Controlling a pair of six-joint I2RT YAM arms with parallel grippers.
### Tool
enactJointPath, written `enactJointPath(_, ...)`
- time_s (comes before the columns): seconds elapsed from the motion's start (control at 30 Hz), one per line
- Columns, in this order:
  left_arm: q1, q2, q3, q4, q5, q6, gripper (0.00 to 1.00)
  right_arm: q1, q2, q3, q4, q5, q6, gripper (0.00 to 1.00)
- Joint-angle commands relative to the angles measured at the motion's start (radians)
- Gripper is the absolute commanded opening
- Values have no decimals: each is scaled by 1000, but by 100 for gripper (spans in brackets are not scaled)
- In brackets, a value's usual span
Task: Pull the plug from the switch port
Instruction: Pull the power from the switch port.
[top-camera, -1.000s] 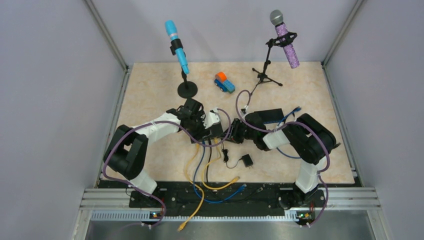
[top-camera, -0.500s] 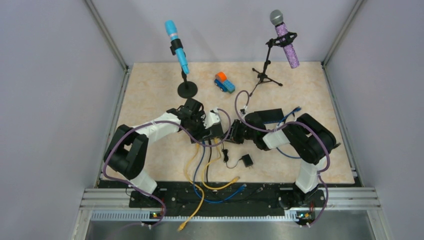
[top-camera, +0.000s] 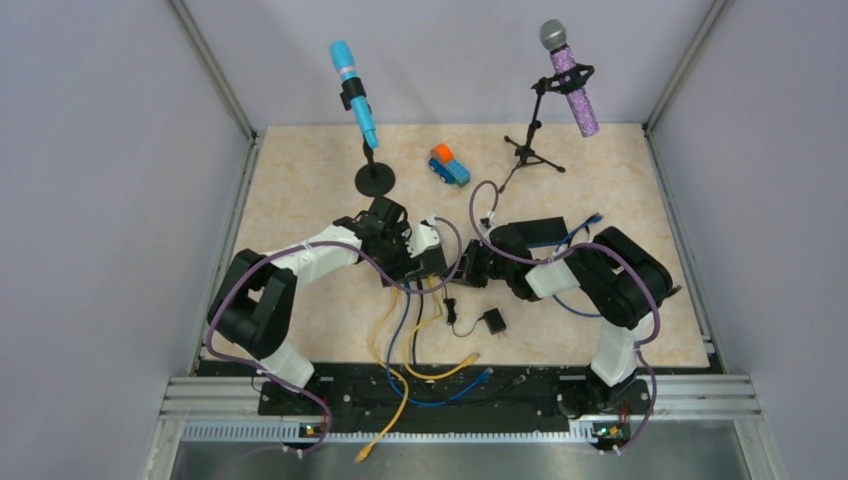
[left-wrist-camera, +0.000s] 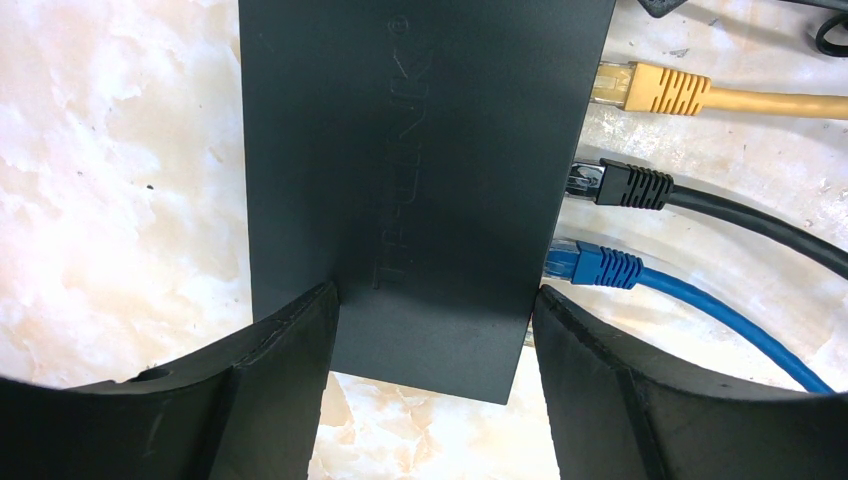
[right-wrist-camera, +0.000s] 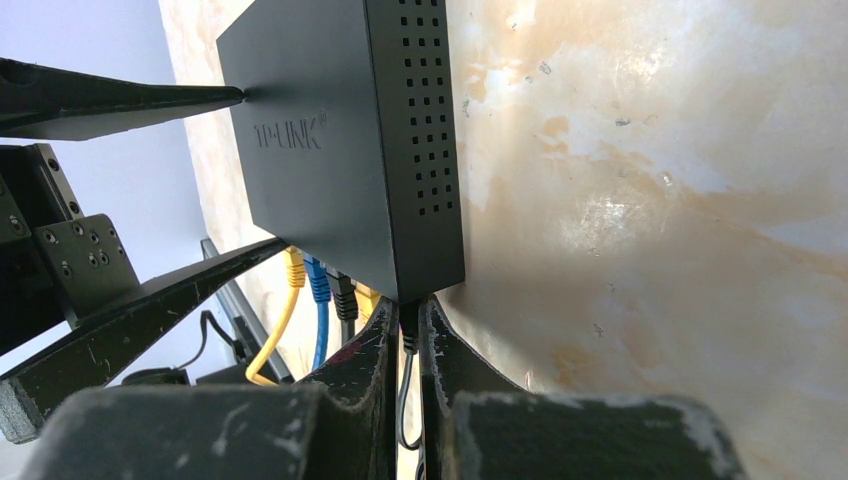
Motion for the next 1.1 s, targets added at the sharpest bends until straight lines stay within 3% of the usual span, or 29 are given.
enactJointPath(0.0,12,79,-35,-73,12,-27,74,-7,-8,14,-45,13,-27,0)
enactJointPath(0.17,11,88,-35,-70,10,-31,74,-7,-15,2,-27,9,-10,0)
enactJointPath(0.37,11,99,-32,-71,-5,-46,74,-7,-46,19,-166,65,-80,0)
enactJointPath(0.6,12,110,-26,-69,-14,-61,74,-7,-6,33,-156,-65,-134,0)
enactJointPath(0.7,13,110,-25,-68,-14,-62,74,-5,-32,41,-271,42,-156,0)
enactJointPath(0.8,13,115,-21,-67,-13,-65,74,-6,-32,-59,61,-98,-34,0)
enactJointPath(0.9,12,124,-13,-70,-9,-69,74,-6,46,-51,208,-170,78,0)
enactJointPath(1.07,12,115,-17,-78,-8,-67,73,-2,7,-65,87,-36,44,0)
